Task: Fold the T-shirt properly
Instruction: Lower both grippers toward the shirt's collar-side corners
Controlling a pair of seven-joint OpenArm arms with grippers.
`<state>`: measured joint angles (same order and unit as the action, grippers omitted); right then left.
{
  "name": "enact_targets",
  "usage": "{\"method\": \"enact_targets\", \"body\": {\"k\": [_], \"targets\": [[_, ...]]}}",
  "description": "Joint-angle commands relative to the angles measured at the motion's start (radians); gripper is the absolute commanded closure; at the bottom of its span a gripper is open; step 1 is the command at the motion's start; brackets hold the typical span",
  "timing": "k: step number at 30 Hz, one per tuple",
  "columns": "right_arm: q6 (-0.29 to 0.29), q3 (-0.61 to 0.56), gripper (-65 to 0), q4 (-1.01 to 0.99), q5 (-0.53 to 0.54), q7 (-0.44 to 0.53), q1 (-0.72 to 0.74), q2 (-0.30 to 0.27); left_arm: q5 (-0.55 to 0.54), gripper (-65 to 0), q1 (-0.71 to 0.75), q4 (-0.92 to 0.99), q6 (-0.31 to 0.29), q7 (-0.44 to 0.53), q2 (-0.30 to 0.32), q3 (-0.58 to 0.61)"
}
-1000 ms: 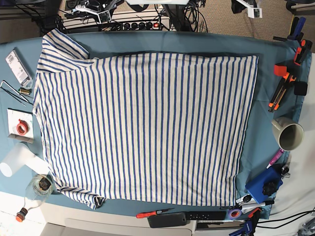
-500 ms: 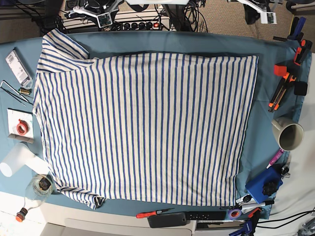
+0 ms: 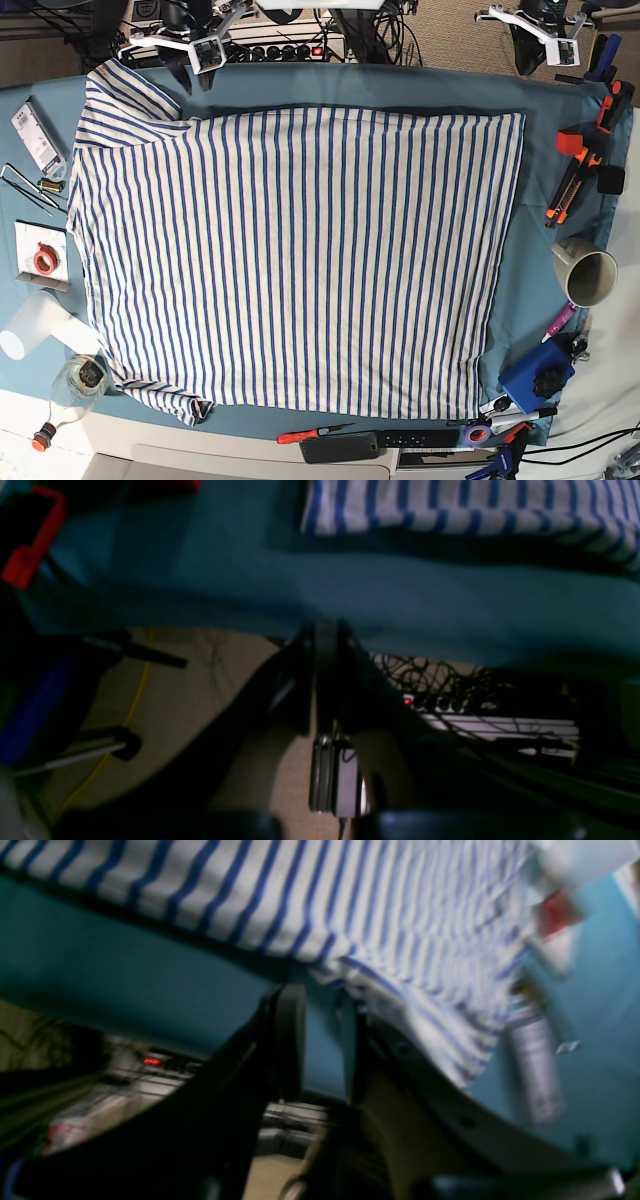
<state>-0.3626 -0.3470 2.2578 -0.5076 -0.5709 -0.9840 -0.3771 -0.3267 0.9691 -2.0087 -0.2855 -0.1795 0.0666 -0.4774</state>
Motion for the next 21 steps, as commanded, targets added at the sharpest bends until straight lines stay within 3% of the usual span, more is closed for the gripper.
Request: {"method": "enact_targets", "body": {"k": [1,7,11,14,15,19,21], "targets": [[-0.014,0.002,-13.5,0.019,-0.041,0.009,-0.013,-0.005,-0.007,0.0,0.017,-0.025,-0.004,0.022,0.003,-0.005],[-0.082,0.002,-13.5,0.019,-0.121,-0.016,-0.005,-0.005,-0.007,0.0,0.017,-0.071,-0.004,0.019,0.003,-0.005],[-0.084,0.002,-13.6,0.019,-0.121,-0.101,0.041,-0.005,-0.007,0.0,0.017,-0.089,-0.004,0.017,0.003,-0.005],[-0.083,0.002,-13.6,0.019,-0.121,-0.114,0.064,-0.005,-0.007,0.0,0.017,-0.091,-0.004,0.014,0.003,-0.005],[-0.083,0.002,-13.6,0.019,-0.121,-0.117,0.068,-0.005,-0.007,-1.2,0.017,-0.091,-0.004,0.014,0.003,-0.005],[-0.083,0.002,-13.6,0.019,-0.12,-0.14,0.07,-0.004,-0.007,-19.3,0.017,-0.091,-0.004,0.015,0.003,-0.005],[-0.082,0.002,-13.6,0.019,-0.112,-0.143,0.07,-0.002,-0.007,-24.0,0.014,-0.091,-0.005,0.014,0.003,-0.005]]}}
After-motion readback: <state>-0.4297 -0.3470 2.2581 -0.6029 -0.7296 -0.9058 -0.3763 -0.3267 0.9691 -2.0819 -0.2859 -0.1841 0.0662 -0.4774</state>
